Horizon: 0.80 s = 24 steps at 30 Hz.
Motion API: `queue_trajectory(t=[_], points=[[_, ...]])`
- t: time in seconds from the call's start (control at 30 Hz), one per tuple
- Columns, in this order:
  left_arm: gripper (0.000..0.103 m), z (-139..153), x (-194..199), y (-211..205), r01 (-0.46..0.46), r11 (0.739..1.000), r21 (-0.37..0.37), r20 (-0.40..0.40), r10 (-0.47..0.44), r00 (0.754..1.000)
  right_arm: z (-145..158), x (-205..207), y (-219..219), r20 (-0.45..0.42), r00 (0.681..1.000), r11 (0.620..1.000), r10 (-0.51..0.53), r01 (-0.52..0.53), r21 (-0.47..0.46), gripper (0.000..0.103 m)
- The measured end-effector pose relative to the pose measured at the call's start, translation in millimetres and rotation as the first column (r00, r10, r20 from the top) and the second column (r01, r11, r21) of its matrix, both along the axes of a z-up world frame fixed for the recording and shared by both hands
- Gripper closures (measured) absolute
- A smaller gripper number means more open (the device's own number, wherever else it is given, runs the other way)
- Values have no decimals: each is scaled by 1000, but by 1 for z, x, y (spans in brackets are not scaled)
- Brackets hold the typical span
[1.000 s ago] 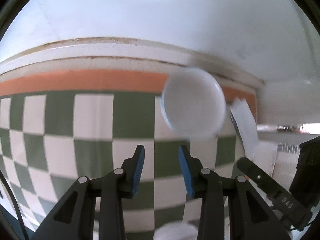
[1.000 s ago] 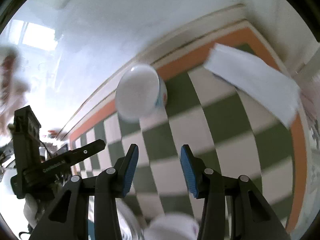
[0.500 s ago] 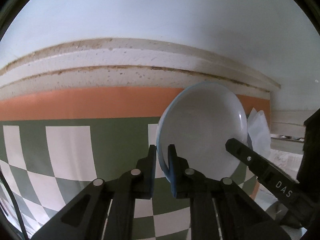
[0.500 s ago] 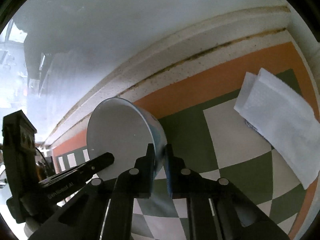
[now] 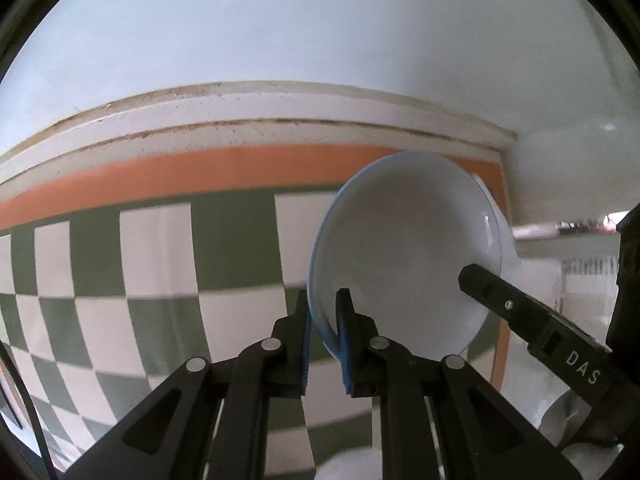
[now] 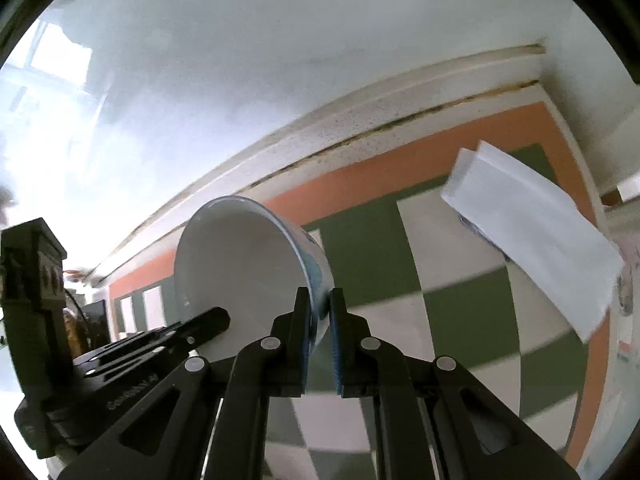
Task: Organize plates and bowls
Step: 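Lower the nested bowls into the blue-dotted bowl and grip its rim too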
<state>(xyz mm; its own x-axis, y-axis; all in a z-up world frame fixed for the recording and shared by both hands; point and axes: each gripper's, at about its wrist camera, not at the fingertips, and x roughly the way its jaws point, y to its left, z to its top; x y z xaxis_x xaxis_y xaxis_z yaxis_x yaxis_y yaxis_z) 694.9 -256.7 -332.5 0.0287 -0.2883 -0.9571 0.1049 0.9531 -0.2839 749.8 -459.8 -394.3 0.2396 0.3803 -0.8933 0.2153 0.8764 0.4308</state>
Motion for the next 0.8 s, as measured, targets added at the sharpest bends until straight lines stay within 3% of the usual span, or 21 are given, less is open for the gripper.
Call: queue_trajectory(t=[0.17, 0.4, 0.6, 0.8], points=[[93, 33, -53, -2, 50, 999, -13, 29, -50, 998, 29, -58, 0, 14, 1000, 1000, -23, 23, 1, 93], [93, 56, -125, -6, 124, 992, -30, 18, -123, 992, 60, -156, -14, 24, 998, 998, -64, 63, 6, 93], [93, 49, -181, -6, 162, 985, -56, -31, -164, 986, 67, -239, -13, 0, 998, 998, -66, 66, -16, 92], [93, 30, -211, -11, 208, 978, -29, -65, -210, 976, 49, -282, -11, -50, 995, 996, -87, 86, -11, 92]])
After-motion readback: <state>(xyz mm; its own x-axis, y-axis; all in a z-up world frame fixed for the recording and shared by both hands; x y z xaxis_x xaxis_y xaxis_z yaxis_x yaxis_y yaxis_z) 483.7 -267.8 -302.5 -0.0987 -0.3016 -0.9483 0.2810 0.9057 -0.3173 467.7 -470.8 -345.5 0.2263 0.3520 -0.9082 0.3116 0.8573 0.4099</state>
